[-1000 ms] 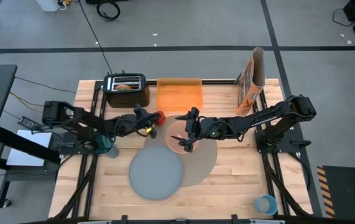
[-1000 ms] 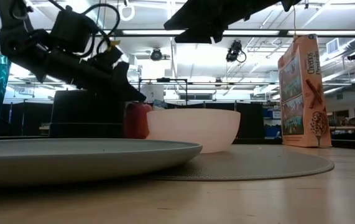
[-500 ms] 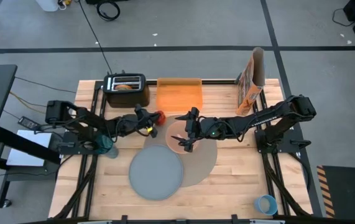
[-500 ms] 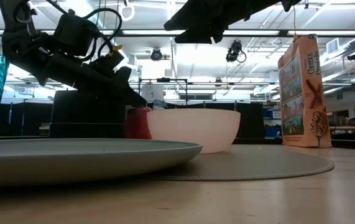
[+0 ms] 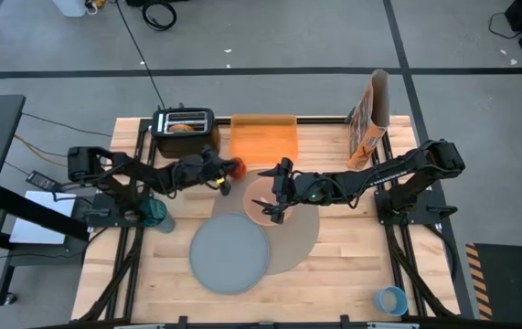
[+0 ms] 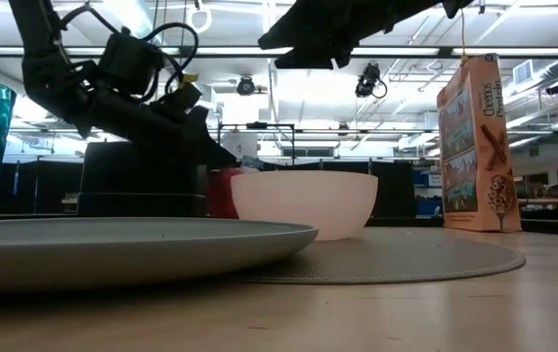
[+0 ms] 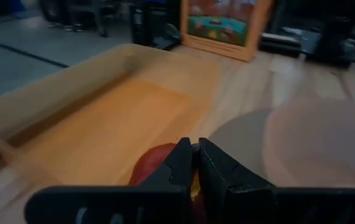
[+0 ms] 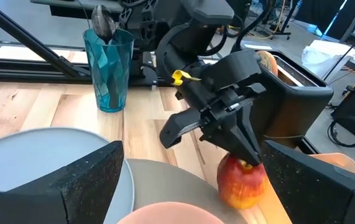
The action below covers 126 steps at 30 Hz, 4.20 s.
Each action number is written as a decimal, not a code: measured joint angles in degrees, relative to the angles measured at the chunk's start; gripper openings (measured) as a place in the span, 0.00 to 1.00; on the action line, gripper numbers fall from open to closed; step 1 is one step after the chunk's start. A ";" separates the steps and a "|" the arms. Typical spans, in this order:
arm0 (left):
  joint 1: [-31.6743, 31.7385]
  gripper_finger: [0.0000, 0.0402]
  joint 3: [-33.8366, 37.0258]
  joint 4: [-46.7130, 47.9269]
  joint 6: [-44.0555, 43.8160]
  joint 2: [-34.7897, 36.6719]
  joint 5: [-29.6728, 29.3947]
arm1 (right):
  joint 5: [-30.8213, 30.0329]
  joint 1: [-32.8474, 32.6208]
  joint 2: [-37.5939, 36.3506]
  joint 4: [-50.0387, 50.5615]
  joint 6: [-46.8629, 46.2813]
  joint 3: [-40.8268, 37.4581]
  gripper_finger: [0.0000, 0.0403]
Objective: Arrange a breakfast setting
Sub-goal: Put the red apple on the brown tablemat, then put the bagel on the blue plate
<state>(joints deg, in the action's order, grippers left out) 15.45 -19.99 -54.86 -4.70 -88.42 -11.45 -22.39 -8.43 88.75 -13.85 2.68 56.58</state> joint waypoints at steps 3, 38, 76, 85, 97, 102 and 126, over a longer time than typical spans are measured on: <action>1.53 0.05 -0.02 2.41 2.04 0.04 5.57 | 0.00 0.00 0.00 0.57 0.00 0.00 0.96; 5.88 0.05 0.00 18.80 3.86 13.60 16.82 | -0.02 0.98 0.00 3.63 -3.18 0.00 0.96; -2.63 0.08 0.00 25.34 1.11 14.16 10.57 | 1.46 0.92 0.00 3.24 -4.59 0.00 0.96; -2.63 0.12 -0.04 25.65 0.32 14.16 10.57 | 1.50 0.92 0.00 3.26 -4.46 0.00 0.96; -2.52 0.24 -0.04 24.73 -1.08 14.18 10.59 | 1.49 0.91 0.00 3.29 -3.67 0.00 0.96; -2.52 0.31 -0.04 23.79 -0.83 14.20 10.59 | 1.47 0.62 0.00 3.48 -3.09 0.00 0.96; 0.43 0.33 -18.46 50.82 5.92 25.72 7.94 | 1.07 -1.77 -3.17 6.25 -2.08 0.00 0.96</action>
<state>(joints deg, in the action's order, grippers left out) 15.88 -38.45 -4.05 1.22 -62.70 -3.52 -21.32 -10.20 85.58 -7.60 0.60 56.58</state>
